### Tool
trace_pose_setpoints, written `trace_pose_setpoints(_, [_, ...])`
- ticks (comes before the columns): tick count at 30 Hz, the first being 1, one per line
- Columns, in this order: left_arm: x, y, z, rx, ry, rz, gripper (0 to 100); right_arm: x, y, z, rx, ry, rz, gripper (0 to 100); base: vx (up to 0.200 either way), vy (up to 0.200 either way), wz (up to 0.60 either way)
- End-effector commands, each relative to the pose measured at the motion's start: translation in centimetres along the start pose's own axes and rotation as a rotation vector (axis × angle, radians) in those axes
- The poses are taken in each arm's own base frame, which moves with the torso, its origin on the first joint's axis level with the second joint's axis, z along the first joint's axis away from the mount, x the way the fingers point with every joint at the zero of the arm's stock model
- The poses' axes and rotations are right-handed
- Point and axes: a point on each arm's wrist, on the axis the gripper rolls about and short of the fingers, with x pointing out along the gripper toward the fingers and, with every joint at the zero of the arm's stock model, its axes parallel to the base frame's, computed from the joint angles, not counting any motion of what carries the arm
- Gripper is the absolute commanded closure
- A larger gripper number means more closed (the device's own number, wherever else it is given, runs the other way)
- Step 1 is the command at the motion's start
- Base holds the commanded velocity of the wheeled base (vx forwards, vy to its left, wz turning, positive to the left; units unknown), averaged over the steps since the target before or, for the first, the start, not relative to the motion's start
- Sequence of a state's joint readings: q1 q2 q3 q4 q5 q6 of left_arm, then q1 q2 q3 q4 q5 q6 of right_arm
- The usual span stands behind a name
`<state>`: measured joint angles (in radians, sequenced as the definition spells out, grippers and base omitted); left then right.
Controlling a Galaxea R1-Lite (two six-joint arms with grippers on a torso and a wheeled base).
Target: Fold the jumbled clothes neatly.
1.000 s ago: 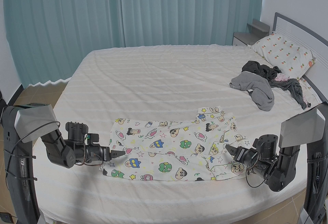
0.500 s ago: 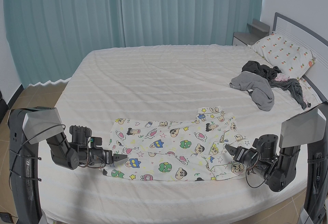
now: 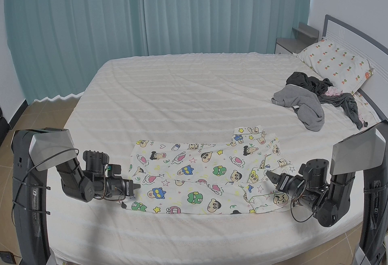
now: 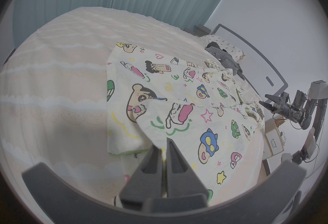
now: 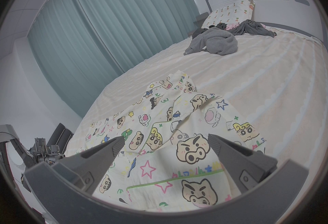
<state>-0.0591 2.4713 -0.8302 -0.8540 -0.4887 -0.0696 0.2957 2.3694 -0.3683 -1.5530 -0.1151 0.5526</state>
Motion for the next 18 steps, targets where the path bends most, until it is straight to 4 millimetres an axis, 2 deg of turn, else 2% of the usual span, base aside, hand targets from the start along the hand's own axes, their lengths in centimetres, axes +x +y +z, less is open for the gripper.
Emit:
trace_pose_setpoints(1, [-0.4,-0.2,-0.1,-0.003,0.005,0.002,100,0.0,0.0,0.1,0.001,-0.007,0.003,0,0.0,0.0,0.0])
trace_pose_setpoints(14, [-2.5,-1.2,-0.6,-0.014,0.024,0.018,100,0.1,0.0,0.0,0.0,-0.005,0.004,0,0.0,0.0,0.0])
trace_pose_setpoints(18, [-3.2,-1.5,-1.3,-0.026,0.048,0.02,100,0.1,-0.1,0.0,0.001,-0.005,0.002,0,0.0,0.0,0.0])
